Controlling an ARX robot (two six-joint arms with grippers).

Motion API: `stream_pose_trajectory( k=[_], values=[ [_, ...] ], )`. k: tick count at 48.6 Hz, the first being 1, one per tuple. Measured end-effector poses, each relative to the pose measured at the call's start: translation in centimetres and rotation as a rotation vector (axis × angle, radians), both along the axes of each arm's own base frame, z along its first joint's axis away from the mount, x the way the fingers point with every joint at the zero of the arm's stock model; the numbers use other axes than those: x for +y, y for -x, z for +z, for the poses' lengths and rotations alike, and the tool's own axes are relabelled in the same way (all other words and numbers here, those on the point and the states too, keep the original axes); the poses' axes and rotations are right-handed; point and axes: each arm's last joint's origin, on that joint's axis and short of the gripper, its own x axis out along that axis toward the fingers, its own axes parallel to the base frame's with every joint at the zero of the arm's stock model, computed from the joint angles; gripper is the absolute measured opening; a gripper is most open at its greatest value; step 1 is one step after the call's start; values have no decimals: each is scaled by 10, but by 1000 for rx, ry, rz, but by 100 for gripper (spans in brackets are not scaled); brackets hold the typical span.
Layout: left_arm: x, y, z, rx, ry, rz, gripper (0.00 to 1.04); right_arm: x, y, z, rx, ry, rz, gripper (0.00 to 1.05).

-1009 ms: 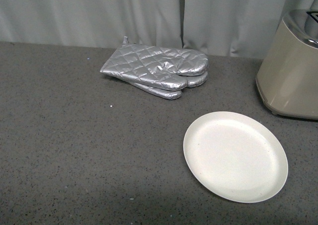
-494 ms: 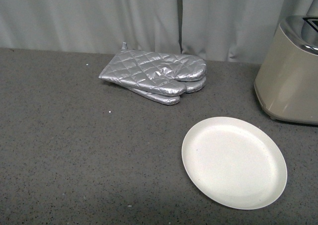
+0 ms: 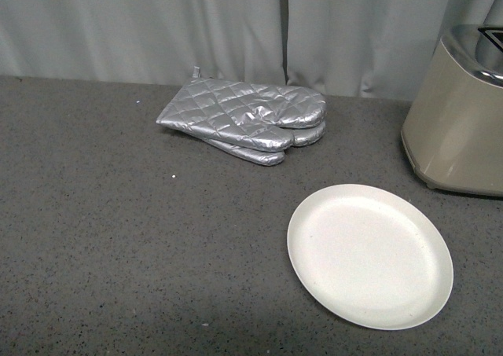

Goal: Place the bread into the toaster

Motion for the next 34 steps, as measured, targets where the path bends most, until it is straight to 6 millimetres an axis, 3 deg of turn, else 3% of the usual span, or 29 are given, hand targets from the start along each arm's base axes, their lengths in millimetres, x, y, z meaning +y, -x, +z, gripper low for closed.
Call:
stream_pose_trajectory(
  k=[11, 34],
  values=[
    [0, 0, 0, 0, 0, 1, 98, -15, 0, -1, 3, 0, -14, 1],
    [0, 0, 0, 0, 0, 0, 98, -15, 0, -1, 3, 1, -10, 1]
  ],
)
